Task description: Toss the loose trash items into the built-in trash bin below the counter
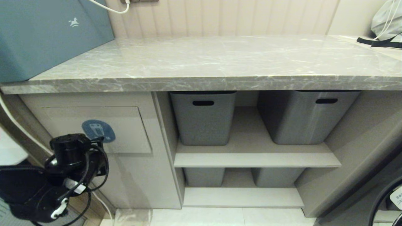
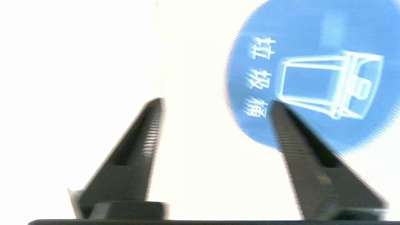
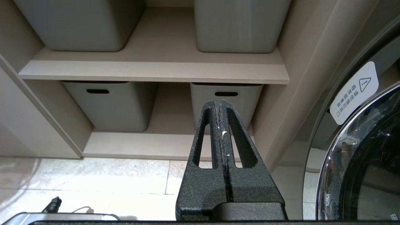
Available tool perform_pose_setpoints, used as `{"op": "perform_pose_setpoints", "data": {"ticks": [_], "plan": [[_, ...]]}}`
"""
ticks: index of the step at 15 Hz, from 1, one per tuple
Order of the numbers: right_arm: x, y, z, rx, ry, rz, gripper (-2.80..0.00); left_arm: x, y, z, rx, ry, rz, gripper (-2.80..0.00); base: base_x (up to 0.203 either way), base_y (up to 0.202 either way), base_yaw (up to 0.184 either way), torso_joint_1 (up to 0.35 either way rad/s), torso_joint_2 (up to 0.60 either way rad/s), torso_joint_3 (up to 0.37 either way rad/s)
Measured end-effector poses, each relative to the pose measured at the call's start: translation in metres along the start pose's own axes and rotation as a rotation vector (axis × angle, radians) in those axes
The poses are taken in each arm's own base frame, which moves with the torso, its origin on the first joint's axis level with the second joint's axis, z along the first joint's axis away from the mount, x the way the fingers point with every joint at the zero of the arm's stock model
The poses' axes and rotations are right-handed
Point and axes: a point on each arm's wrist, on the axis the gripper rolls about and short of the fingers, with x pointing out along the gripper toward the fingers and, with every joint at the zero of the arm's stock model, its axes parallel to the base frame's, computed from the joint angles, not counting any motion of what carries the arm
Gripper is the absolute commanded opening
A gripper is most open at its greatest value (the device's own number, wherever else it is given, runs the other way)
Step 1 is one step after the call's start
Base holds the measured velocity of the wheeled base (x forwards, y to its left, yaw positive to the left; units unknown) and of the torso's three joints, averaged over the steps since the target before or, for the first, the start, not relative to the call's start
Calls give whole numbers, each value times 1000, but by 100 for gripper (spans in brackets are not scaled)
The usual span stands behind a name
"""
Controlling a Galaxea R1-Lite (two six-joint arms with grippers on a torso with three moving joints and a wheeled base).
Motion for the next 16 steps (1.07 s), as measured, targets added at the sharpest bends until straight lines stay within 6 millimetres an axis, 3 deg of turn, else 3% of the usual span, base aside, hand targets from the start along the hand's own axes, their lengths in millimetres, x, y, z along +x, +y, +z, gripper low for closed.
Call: {"op": "perform_pose_setpoints", "data": {"ticks": [3,8,12,16], "plan": [[0,0,0,0,0,0,-280,-52,-7,3,100,34,-41,-280,0,0,0,0,0,0],[0,0,0,0,0,0,-280,-156,-5,9,596,216,-247,-280,0,0,0,0,0,0],[0,0,0,0,0,0,-280,-196,19,29,1048,396,-311,-280,0,0,0,0,0,0],[0,0,0,0,0,0,-280,-222,48,46,1358,685,-384,-280,0,0,0,0,0,0]]}}
